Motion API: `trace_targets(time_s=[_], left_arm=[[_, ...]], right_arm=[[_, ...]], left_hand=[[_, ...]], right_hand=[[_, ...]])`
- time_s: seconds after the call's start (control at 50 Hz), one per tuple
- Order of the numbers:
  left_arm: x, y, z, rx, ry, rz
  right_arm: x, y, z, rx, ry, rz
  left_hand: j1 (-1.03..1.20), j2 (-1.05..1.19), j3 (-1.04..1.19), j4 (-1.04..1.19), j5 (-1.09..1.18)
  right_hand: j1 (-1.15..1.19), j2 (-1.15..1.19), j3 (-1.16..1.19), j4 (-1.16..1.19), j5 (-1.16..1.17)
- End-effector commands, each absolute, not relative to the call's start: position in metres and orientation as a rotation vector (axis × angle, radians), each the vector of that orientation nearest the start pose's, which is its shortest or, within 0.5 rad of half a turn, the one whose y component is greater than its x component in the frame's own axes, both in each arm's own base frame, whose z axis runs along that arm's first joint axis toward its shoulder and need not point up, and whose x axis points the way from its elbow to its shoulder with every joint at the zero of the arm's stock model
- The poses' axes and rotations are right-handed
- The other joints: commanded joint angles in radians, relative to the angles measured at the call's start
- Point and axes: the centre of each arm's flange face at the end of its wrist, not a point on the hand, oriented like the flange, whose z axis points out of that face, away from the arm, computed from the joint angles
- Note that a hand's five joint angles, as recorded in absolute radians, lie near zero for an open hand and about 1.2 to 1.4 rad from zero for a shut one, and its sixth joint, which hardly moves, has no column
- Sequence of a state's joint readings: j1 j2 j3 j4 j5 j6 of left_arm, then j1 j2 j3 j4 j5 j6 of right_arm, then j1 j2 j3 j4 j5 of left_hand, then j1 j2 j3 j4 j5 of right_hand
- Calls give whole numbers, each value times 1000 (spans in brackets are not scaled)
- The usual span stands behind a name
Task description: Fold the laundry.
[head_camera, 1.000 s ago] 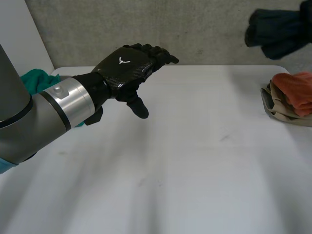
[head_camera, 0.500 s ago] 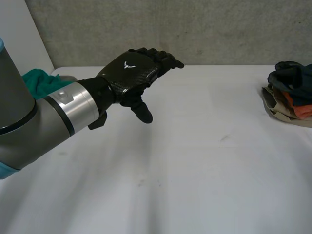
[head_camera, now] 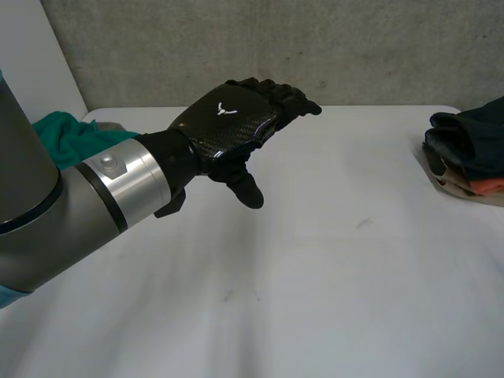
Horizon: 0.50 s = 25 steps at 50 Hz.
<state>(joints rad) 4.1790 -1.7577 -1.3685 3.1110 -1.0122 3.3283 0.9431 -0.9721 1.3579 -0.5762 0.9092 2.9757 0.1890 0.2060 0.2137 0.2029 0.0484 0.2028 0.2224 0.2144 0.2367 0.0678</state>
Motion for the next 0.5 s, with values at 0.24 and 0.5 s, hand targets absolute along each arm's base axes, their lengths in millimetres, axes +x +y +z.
trace_targets(time_s=[0.24,0.5], left_arm=[[-325,-197,316,-1102,-1485,1694],[-291,-260,335,-844,-1595,2102]], right_arm=[[-126,-429,323,-60,2482,-3024],[163,-357,328,-727,1609,-2672]], left_hand=[[10,-7,-15,-4,-24],[-5,-22,-30,-19,-39]], right_hand=[[-28,-48,-40,-62,-68],[-28,-48,-40,-62,-68]])
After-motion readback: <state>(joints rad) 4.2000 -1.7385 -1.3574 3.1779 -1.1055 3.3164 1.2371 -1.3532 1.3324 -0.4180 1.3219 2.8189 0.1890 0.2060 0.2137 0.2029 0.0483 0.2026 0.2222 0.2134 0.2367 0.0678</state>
